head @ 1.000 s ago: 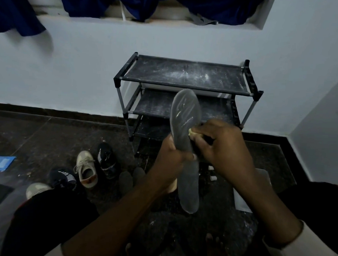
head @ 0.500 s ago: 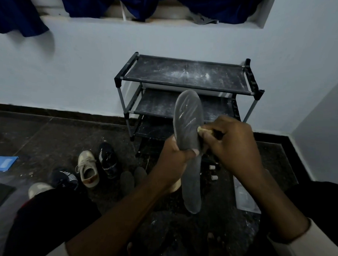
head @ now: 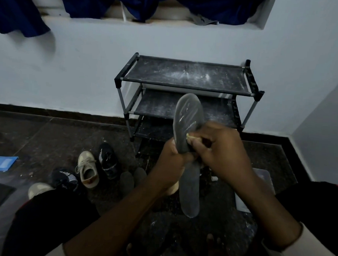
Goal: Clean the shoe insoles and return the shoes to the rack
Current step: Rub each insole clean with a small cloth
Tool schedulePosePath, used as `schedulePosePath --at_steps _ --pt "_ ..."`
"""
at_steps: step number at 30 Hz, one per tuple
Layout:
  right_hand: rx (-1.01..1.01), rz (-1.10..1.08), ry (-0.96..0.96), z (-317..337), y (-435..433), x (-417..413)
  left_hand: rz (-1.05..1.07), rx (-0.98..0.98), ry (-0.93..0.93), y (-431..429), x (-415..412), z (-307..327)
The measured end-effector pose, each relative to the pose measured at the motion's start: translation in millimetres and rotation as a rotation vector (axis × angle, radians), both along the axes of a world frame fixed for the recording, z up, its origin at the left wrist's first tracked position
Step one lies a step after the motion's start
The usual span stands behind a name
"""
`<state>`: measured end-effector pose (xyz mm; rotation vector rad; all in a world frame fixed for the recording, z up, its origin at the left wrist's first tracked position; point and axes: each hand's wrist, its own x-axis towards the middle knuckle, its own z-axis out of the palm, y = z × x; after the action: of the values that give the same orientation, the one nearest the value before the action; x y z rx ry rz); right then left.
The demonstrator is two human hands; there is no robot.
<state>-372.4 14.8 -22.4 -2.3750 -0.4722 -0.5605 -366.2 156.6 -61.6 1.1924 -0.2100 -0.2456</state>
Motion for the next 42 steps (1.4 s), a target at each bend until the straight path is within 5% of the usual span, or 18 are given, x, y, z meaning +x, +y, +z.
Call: schedulePosePath --at_steps 5,10,15,19,26,30,35,39,42 --pt "0.041 -0.104 -0.054 1.8 -8.7 7.6 -0.027 0.004 0.029 0.1 2.4 -4.7" --pt "0.011 0.077 0.048 -0.4 -1.5 -0.3 -0.015 0.040 -0.022 3.2 5.2 -1.9" --pt "0.086 -0.087 -0.055 2.9 -9.6 7.3 -0.058 0.066 0.026 -3.0 -0.6 -3.9" --pt "0.071 0.145 0.090 3.4 -4.1 -1.0 -0.015 0.064 -0.031 -1.6 1.8 -1.7" --pt "0.156 0.069 -0.011 4.8 -5.3 5.5 -0.086 0.052 -0.011 -6.5 -3.7 0.8" --pt "0.107 0.257 0.106 5.7 -7.4 0.4 -0.012 0.092 -0.051 -4.2 -0.2 0.8" --pt "0.101 0.128 -0.063 12.2 -6.0 5.5 -0.097 0.102 0.004 -7.6 -6.3 2.2" --pt "-0.030 0.264 0.044 7.7 -10.5 0.6 -0.037 0.134 -0.051 -2.4 -1.7 5.0" --pt "0.018 0.187 -0.044 10.0 -10.6 5.9 -0.113 0.070 0.006 -6.1 -7.2 3.2"
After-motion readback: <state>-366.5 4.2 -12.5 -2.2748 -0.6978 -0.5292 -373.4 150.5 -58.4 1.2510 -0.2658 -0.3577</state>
